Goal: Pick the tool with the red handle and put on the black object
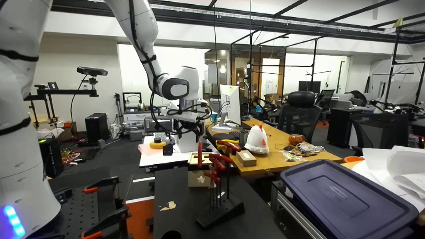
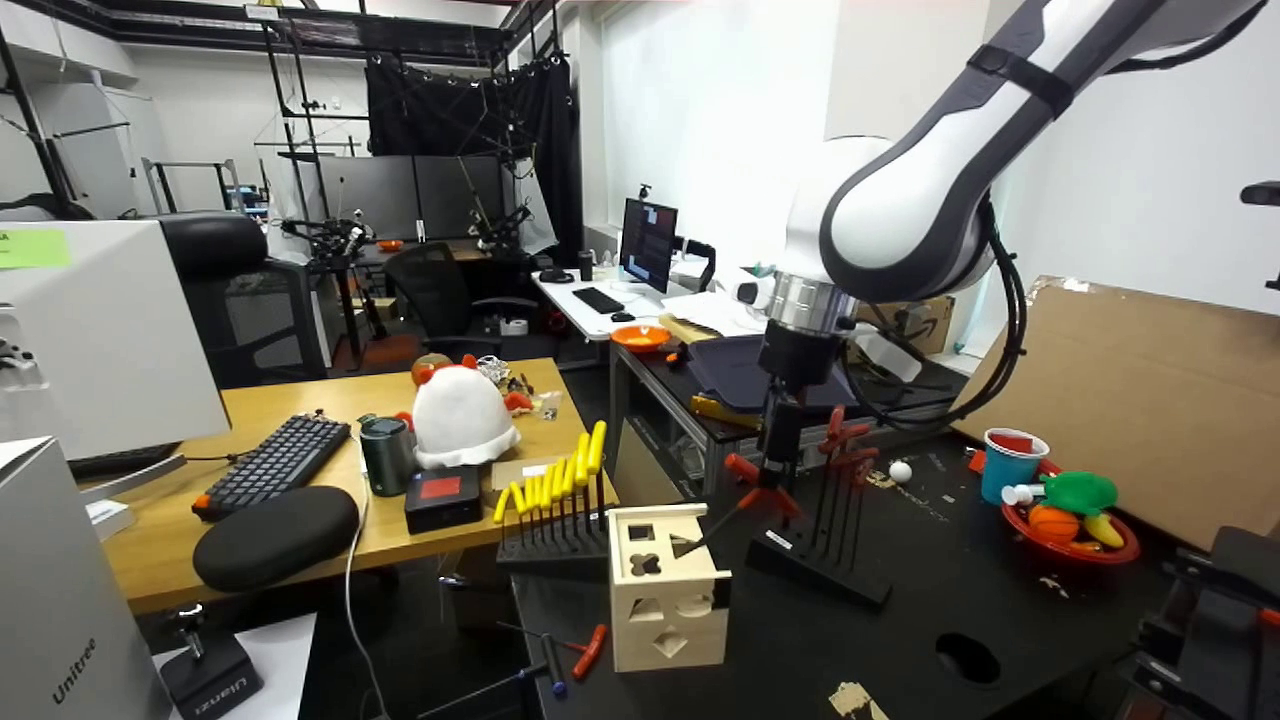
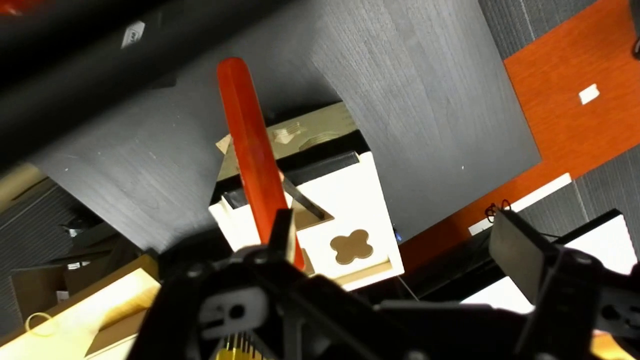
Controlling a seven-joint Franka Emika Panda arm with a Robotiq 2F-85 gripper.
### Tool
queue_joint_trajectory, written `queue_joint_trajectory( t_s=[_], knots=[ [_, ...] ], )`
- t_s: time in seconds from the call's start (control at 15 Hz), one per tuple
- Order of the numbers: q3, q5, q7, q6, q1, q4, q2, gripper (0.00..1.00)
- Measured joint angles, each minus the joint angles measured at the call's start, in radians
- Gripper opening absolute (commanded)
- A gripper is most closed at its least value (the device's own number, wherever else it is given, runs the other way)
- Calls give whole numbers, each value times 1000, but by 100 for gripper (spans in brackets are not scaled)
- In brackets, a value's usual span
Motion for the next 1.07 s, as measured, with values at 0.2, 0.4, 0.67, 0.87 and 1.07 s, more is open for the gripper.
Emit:
queue_joint_trajectory(
  t_s=[0.2,0.4,0.67,0.87,1.07],
  knots=[
    [10,0,0,32,-6,-22,17,100],
    [14,-4,4,64,-15,-36,30,100],
    [-16,-119,119,91,-1,-46,37,100],
    [-54,-212,217,91,23,-46,40,100],
    [-90,-268,308,92,51,-47,50,100]
  ],
)
